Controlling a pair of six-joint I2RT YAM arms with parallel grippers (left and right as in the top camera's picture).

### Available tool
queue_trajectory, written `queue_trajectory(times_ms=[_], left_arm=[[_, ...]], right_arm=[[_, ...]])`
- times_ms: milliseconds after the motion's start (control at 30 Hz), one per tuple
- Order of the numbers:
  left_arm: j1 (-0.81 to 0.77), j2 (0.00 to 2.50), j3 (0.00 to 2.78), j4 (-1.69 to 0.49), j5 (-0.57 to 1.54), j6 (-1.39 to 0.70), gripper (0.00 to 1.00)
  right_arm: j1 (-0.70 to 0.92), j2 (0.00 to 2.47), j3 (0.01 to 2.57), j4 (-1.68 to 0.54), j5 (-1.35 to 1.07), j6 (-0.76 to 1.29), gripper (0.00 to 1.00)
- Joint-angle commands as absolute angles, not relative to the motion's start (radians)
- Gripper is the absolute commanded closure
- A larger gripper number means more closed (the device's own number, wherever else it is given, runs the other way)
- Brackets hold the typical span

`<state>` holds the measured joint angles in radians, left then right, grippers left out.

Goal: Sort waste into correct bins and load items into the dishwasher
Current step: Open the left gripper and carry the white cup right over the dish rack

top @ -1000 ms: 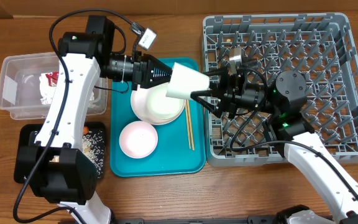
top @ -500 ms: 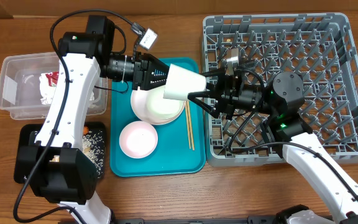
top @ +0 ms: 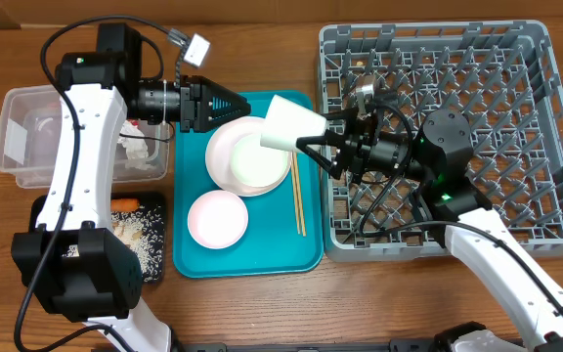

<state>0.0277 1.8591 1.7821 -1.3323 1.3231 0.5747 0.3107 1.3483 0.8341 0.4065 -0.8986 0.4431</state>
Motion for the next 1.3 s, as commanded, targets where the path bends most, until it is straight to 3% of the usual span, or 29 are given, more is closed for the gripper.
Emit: queue_trajectory(times_ms=[0,400,633,900,1067,1267], left_arm=[[0.020,1.845,1.794,-1.335,1.307,0.560,0.61],[0.012,1.845,1.794,-1.350,1.236,0.560,0.71],[-0.001,1.845,1.793,-1.375,1.170,0.560,0.78],[-0.051,1.845,1.793,-1.381,1.141,0.560,0.79],[-0.089,1.845,1.793,-1.378,1.128,0.560,0.91],[-0.085,1.845,1.793,-1.355,1.073,0.496,0.92]], right_arm=[[0.264,1.338,0.859,0.389,-0.860,0.438,0.74],[0.082,1.338,0.886,0.170,-0.583,0.446,0.75],[-0.002,1.338,1.124,-0.218,-0.423,0.381,0.78],[0.000,1.338,1.474,-0.628,-0.281,0.281,0.79],[0.004,1.348,1.496,-0.796,-0.234,0.280,0.81],[0.068,1.406,1.496,-0.902,-0.062,0.280,0.82]])
